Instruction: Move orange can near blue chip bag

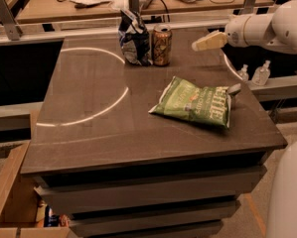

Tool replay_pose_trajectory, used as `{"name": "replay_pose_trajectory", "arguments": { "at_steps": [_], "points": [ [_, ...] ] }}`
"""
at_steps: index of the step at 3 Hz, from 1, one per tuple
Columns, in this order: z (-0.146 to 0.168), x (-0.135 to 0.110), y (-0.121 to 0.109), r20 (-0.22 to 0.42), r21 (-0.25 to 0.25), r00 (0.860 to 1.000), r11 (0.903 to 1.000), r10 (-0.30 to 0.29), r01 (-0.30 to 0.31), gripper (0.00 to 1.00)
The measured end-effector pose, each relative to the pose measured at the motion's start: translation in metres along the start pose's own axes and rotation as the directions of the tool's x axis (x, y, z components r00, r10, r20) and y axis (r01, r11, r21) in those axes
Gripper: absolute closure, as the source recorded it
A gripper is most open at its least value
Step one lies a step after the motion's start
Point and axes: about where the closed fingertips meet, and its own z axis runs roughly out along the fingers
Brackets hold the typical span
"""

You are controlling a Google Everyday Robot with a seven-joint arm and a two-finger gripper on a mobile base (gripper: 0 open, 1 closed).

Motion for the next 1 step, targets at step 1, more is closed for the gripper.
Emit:
{"name": "replay_pose_trajectory", "arguments": {
  "at_steps": [1],
  "points": [
    [0.0009, -0.0009, -0.0036, 0.005, 0.015, 1.000, 0.9999, 0.000, 0.000, 0.00]
  ]
}}
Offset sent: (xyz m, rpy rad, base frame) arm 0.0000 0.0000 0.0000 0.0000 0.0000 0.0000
